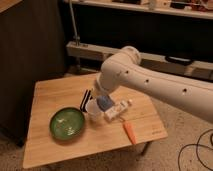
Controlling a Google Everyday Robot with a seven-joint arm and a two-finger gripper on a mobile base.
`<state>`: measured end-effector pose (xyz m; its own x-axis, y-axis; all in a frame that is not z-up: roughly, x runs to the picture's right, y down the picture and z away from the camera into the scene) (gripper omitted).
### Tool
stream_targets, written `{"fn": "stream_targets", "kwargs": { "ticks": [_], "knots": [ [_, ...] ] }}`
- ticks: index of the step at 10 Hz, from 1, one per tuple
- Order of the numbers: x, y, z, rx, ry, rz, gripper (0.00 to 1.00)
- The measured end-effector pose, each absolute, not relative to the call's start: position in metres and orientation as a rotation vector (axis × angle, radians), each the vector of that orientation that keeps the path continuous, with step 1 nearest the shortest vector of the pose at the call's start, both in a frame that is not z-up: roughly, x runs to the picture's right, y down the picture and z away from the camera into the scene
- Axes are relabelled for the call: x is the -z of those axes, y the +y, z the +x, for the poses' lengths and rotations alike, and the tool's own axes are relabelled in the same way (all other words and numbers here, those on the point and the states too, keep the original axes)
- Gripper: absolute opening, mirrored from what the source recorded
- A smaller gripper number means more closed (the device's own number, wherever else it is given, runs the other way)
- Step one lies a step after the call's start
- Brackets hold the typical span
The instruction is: Place the white sponge in the ceramic cup
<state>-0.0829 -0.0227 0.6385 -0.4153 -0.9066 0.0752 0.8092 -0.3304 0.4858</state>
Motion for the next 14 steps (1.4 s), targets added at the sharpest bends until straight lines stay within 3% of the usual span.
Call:
{"fn": "stream_targets", "kwargs": {
  "ticks": [5,9,12,14],
  "knots": [
    [-0.683,-0.008,-0.123,1.932,-0.536,0.402,0.0],
    [-0.733,0.005,-0.112,1.929,-0.56,0.386,0.0],
    [-0.743,0.007,-0.109,1.914,-0.611,0.353,0.0],
    [-0.746,0.014,-0.106,1.916,-0.627,0.346,0.12]
  ]
}}
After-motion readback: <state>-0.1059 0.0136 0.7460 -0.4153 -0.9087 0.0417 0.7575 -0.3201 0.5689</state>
